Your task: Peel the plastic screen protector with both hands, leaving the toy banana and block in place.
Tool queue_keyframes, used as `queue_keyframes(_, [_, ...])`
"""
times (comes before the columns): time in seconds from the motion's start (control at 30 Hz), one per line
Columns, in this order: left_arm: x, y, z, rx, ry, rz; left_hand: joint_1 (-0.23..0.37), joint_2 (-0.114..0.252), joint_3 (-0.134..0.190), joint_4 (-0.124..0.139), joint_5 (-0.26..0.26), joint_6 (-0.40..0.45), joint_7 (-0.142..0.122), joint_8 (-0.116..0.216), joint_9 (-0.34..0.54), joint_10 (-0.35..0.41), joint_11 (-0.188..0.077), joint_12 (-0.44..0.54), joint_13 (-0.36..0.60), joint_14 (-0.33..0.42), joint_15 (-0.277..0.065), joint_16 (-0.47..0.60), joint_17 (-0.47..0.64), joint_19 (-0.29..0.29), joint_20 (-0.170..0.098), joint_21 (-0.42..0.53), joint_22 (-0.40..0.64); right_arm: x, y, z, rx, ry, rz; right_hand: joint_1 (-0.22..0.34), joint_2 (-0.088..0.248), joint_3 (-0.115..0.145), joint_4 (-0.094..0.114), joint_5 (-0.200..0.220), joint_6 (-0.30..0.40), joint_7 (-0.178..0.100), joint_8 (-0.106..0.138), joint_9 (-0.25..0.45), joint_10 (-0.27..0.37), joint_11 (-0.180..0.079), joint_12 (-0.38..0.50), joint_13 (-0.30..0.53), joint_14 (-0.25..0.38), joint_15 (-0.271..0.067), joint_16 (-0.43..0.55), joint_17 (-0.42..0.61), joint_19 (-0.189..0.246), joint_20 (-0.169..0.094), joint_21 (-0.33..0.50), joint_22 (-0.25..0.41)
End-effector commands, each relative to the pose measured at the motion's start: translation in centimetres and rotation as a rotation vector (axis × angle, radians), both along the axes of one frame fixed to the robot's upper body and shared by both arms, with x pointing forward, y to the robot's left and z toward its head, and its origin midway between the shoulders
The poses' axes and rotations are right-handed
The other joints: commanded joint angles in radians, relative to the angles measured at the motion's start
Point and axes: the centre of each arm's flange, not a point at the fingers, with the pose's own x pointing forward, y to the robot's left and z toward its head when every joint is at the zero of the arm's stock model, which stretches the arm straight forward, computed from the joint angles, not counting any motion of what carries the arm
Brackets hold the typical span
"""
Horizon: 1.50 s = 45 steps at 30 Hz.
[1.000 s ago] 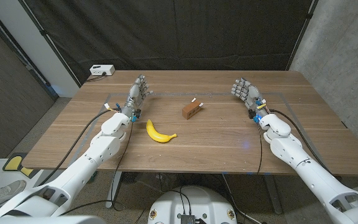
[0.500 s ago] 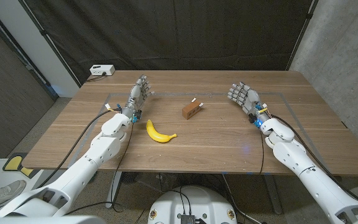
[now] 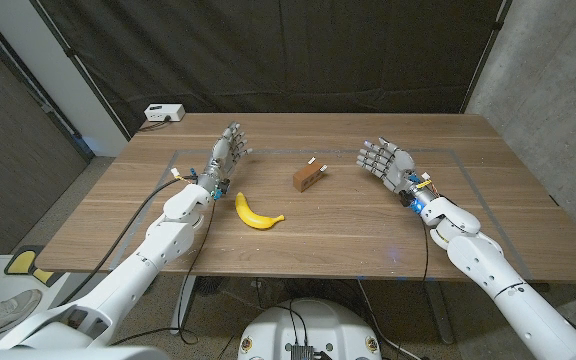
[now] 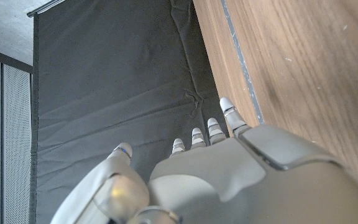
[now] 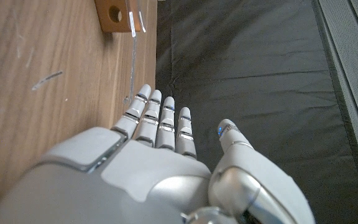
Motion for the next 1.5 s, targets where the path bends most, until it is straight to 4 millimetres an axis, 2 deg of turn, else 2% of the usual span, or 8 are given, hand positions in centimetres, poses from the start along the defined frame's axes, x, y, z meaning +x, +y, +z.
queue_keyframes(0.03, [-0.1, -0.2, 0.1, 0.013, -0.013, -0.042, 0.008, 0.007, 0.003, -0.008, 0.004, -0.028, -0.003, 0.007, 0.002, 0.007, 0.002, 0.005, 0.004, 0.0, -0.001, -0.003, 0.005, -0.151, 0.008, -0.003, 0.003, -2.3, 3.1, -1.9, -0.008, 0.208, 0.194, 0.003, 0.009, 0.011, -0.001, 0.005, 0.013, -0.001, 0.009, 0.004, 0.012, 0.004, 0.007, 0.003, 0.012, 0.002, 0.002, 0.006, 0.006, 0.002, 0.008, 0.002])
queue_keyframes(0.37, [0.1, -0.2, 0.3, 0.022, -0.017, -0.065, 0.012, 0.006, 0.003, -0.01, 0.004, -0.024, -0.003, 0.006, 0.002, 0.011, 0.001, 0.004, 0.004, 0.004, -0.003, -0.004, 0.005, -0.146, 0.007, -0.007, 0.003, -3.4, 4.6, -2.7, -0.018, 0.295, 0.268, -0.005, 0.017, 0.014, 0.011, 0.007, 0.015, 0.006, 0.008, 0.005, 0.017, 0.016, 0.007, 0.003, 0.015, 0.013, 0.003, 0.01, 0.016, 0.004, 0.014, 0.002])
queue_keyframes(0.7, [0.4, 0.0, 0.7, 0.025, -0.021, -0.071, 0.015, 0.006, 0.004, -0.011, 0.004, -0.023, -0.003, 0.004, 0.002, 0.011, 0.0, 0.002, 0.004, 0.004, -0.002, -0.005, 0.006, -0.145, 0.008, -0.01, 0.002, -3.4, 6.0, -3.0, -0.021, 0.38, 0.383, -0.007, 0.016, 0.018, 0.016, 0.01, 0.019, 0.02, 0.007, 0.005, 0.022, 0.032, 0.006, 0.003, 0.021, 0.02, 0.003, 0.01, 0.025, 0.009, 0.02, 0.003])
queue_keyframes(1.07, [1.2, 0.3, 0.9, 0.021, -0.017, -0.073, 0.018, 0.006, 0.003, -0.012, 0.003, -0.022, -0.004, 0.003, 0.002, 0.011, 0.0, 0.001, 0.005, 0.005, -0.004, -0.007, 0.006, -0.143, 0.008, -0.013, 0.002, -2.1, 7.1, -3.5, -0.024, 0.481, 0.474, -0.011, 0.016, 0.021, 0.022, 0.013, 0.018, 0.038, 0.004, 0.005, 0.024, 0.043, 0.004, 0.003, 0.025, 0.025, 0.003, 0.01, 0.031, 0.009, 0.025, 0.005])
queue_keyframes(1.2, [1.4, 0.4, 1.1, 0.023, -0.017, -0.075, 0.019, 0.006, 0.003, -0.012, 0.003, -0.021, -0.003, 0.003, 0.002, 0.012, 0.0, 0.0, 0.005, 0.006, -0.003, -0.007, 0.006, -0.143, 0.008, -0.015, 0.003, -1.6, 7.3, -3.8, -0.029, 0.52, 0.498, -0.013, 0.014, 0.023, 0.025, 0.014, 0.025, 0.069, 0.005, 0.005, 0.032, 0.044, 0.005, 0.003, 0.034, 0.027, 0.004, 0.01, 0.037, 0.01, 0.031, 0.006])
queue_keyframes(1.5, [2.2, -0.1, 1.3, 0.03, -0.01, -0.086, 0.02, 0.006, 0.003, -0.012, 0.003, -0.021, -0.004, 0.002, 0.002, 0.011, 0.0, -0.001, 0.005, 0.005, -0.003, -0.008, 0.006, -0.143, 0.008, -0.017, 0.003, -0.7, 7.7, -4.8, -0.043, 0.594, 0.517, -0.015, 0.012, 0.025, 0.027, 0.015, 0.023, 0.07, 0.003, 0.005, 0.034, 0.052, 0.003, 0.003, 0.039, 0.029, 0.003, 0.01, 0.047, 0.015, 0.038, 0.008])
